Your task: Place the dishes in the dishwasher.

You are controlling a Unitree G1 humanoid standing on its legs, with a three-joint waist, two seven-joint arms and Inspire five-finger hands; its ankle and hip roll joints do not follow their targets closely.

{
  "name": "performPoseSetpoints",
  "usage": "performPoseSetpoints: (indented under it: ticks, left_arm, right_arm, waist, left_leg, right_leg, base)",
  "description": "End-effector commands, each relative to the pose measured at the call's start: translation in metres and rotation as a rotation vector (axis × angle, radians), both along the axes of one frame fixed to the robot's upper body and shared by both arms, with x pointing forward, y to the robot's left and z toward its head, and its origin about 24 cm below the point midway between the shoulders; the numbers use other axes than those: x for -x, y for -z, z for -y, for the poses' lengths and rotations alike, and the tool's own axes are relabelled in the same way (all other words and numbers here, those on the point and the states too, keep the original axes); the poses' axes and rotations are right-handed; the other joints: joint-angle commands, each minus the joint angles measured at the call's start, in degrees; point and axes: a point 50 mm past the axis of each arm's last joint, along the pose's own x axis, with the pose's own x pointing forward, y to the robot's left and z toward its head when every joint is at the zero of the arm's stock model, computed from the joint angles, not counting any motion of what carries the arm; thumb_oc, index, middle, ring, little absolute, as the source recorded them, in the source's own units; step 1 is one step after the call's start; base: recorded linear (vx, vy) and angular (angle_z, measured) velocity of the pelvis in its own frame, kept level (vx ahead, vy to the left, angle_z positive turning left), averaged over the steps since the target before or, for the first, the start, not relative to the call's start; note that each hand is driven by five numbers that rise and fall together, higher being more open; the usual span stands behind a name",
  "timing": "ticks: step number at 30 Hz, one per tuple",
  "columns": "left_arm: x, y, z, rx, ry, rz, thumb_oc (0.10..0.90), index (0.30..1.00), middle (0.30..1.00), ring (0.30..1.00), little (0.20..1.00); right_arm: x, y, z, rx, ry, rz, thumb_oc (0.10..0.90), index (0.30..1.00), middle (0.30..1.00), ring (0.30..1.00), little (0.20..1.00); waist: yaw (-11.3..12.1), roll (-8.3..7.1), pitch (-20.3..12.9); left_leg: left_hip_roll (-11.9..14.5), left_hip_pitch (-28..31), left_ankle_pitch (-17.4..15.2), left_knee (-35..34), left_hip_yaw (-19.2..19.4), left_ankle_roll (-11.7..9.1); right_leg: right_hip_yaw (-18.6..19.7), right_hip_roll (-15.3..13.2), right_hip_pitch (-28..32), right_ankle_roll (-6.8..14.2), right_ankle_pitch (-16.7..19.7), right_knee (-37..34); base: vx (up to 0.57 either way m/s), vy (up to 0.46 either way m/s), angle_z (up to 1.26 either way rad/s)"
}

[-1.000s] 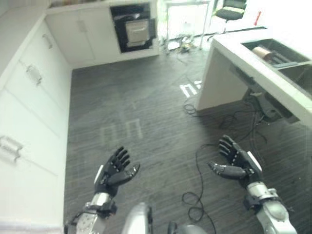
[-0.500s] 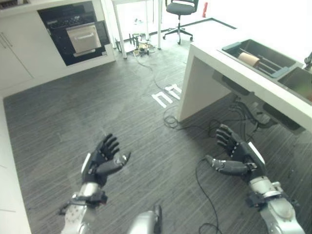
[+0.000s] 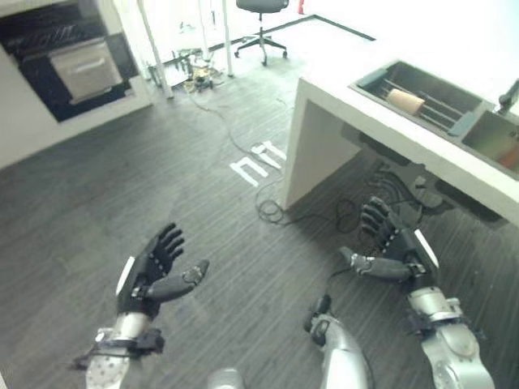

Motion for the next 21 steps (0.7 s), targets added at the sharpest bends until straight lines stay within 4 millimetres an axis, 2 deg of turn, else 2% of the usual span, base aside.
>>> performPoseSetpoints:
  ticks: [1,2,4,5,6,7,8,10,11,12,13,14,17,19,21]
  left_arm:
    - [-0.031,-0.073,0.017,0.020,0.070,0.409,0.800,0.900,0.900,0.900,0.900]
    - [-0.031,-0.073,0.017,0.065,0.039,0.418,0.800,0.900,0.900,0.900,0.900]
    - [-0.033,-0.075,0.024,0.125,0.012,0.465,0.800,0.900,0.900,0.900,0.900]
    - [-0.034,-0.078,0.028,0.141,0.012,0.497,0.800,0.900,0.900,0.900,0.900]
    - [-0.034,-0.080,0.032,0.144,0.010,0.521,0.800,0.900,0.900,0.900,0.900]
    - [-0.032,-0.084,0.035,0.140,0.015,0.554,0.800,0.900,0.900,0.900,0.900]
    - [-0.031,-0.085,0.035,0.135,0.019,0.572,0.800,0.900,0.900,0.900,0.900]
    - [-0.027,-0.088,0.033,0.130,0.010,0.602,0.800,0.900,0.900,0.900,0.900]
    - [-0.023,-0.092,0.030,0.120,0.008,0.634,0.800,0.900,0.900,0.900,0.900]
    - [-0.021,-0.098,0.030,0.107,0.018,0.680,0.800,0.900,0.900,0.900,0.900]
    - [-0.021,-0.099,0.030,0.106,0.020,0.685,0.800,0.900,0.900,0.900,0.900]
    - [-0.019,-0.105,0.032,0.091,0.023,0.724,0.800,0.900,0.900,0.900,0.900]
    - [-0.014,-0.120,0.035,0.060,0.031,0.825,0.800,0.900,0.900,0.900,0.900]
    - [-0.014,-0.127,0.035,0.049,0.022,0.876,0.800,0.900,0.900,0.900,0.900]
    - [-0.013,-0.139,0.034,0.016,0.004,0.937,0.800,0.900,0.900,0.900,0.900]
  right_arm:
    - [-0.010,-0.062,0.001,0.081,0.002,0.321,0.800,0.900,0.900,0.900,0.900]
    - [-0.012,-0.064,0.001,0.099,0.003,0.327,0.800,0.900,0.900,0.900,0.900]
    - [-0.014,-0.071,0.005,0.114,0.010,0.341,0.800,0.900,0.900,0.900,0.900]
    - [-0.014,-0.074,0.007,0.122,0.015,0.350,0.800,0.900,0.900,0.900,0.900]
    - [-0.015,-0.076,0.008,0.127,0.012,0.358,0.800,0.900,0.900,0.900,0.900]
    - [-0.014,-0.078,0.009,0.134,0.013,0.368,0.800,0.900,0.900,0.900,0.900]
    - [-0.014,-0.080,0.009,0.135,0.011,0.376,0.800,0.900,0.900,0.900,0.900]
    - [-0.014,-0.084,0.009,0.135,-0.007,0.393,0.800,0.900,0.900,0.900,0.900]
    - [-0.013,-0.089,0.008,0.134,-0.024,0.410,0.800,0.900,0.900,0.900,0.900]
    - [-0.014,-0.094,0.005,0.124,-0.047,0.433,0.800,0.900,0.900,0.900,0.900]
    - [-0.014,-0.095,0.004,0.124,-0.049,0.436,0.800,0.900,0.900,0.900,0.900]
    - [-0.013,-0.101,0.001,0.127,-0.071,0.467,0.800,0.900,0.900,0.900,0.900]
    - [-0.013,-0.119,-0.007,0.121,-0.112,0.543,0.800,0.900,0.900,0.900,0.900]
    - [-0.013,-0.128,-0.009,0.125,-0.125,0.575,0.800,0.900,0.900,0.900,0.900]
    - [-0.010,-0.134,-0.009,0.133,-0.123,0.600,0.800,0.900,0.900,0.900,0.900]
  waist:
    - [-2.1,-0.70,-6.1]
    - [-2.2,-0.57,-6.8]
    - [-2.2,-0.13,-7.6]
    - [-1.7,-1.11,-7.5]
    - [-1.1,-1.96,-6.9]
    - [-0.4,-3.01,-5.9]
    - [0.1,-3.21,-5.5]
    - [0.5,-2.96,-5.3]
    - [0.8,-2.11,-5.2]
    - [1.1,0.33,-5.3]
    - [1.1,0.48,-5.4]
    - [1.9,1.65,-5.6]
    - [4.0,2.74,-6.0]
    - [4.5,2.96,-6.0]
    - [4.1,2.72,-6.4]
  left_leg:
    - [-2.3,-2.7,2.7,-2.6,-0.6,0.8]
    - [-1.5,-1.3,2.2,-2.6,0.0,0.2]
    - [1.4,0.8,11.9,-2.6,2.5,-2.4]
    - [1.5,1.3,18.0,-2.6,3.5,-3.1]
    - [1.0,0.9,20.8,-0.8,3.6,-3.4]
    - [0.6,-3.3,21.3,5.3,3.8,-3.1]
    - [-0.1,-5.3,19.6,5.9,3.4,-2.3]
    - [-1.4,-5.9,17.3,2.5,3.3,-1.2]
    - [-2.0,-6.1,16.4,-2.6,3.3,-0.7]
    - [-0.9,-11.8,13.2,-2.6,1.1,-1.2]
    - [-0.9,-12.2,13.0,-2.6,0.8,-1.3]
    - [-0.9,-16.5,13.7,-2.6,-3.7,-2.3]
    - [-1.6,-22.1,17.3,-2.6,-9.9,-3.7]
    - [-2.0,-23.1,18.1,-2.6,-10.7,-3.6]
    - [-1.9,-22.0,16.7,-2.6,-9.9,-2.8]
  right_leg:
    - [-0.2,3.4,14.1,5.8,0.8,-7.0]
    - [-0.3,4.3,14.7,5.1,-0.1,-7.0]
    - [-0.4,6.6,16.9,2.7,-2.6,-7.0]
    - [0.0,6.7,18.3,1.5,-3.8,-7.0]
    - [0.7,6.8,19.6,0.7,-4.7,-7.0]
    - [1.5,6.9,21.4,-0.3,-5.7,-7.0]
    - [1.9,7.1,22.0,-0.3,-6.2,-7.0]
    - [3.1,8.0,22.6,0.1,-6.8,-7.0]
    - [4.8,9.5,23.0,0.6,-7.5,-7.0]
    - [7.2,12.9,23.5,1.1,-8.7,-7.0]
    - [7.3,13.2,23.5,1.1,-8.8,-7.0]
    - [9.5,15.2,24.4,1.0,-10.0,-7.0]
    - [12.2,17.6,26.7,0.1,-12.5,-7.0]
    - [13.0,18.1,27.7,-0.2,-13.4,-7.0]
    - [12.9,16.5,28.7,0.4,-13.7,-7.0]
  base:
    - [0.20,-0.208,0.09]
    - [0.26,-0.250,-0.07]
    - [0.26,-0.308,-0.59]
    - [0.25,-0.349,-0.82]
    - [0.26,-0.390,-0.64]
    - [0.20,-0.289,-0.56]
    - [0.19,-0.195,-0.58]
    - [0.17,-0.013,-0.85]
    - [0.27,0.128,-1.09]
    - [0.24,0.129,-0.88]
    - [0.28,0.166,-0.62]
    - [0.23,0.100,-0.22]
    - [0.30,0.145,-0.82]
    - [0.24,0.175,-0.55]
    - [0.28,0.278,-0.80]
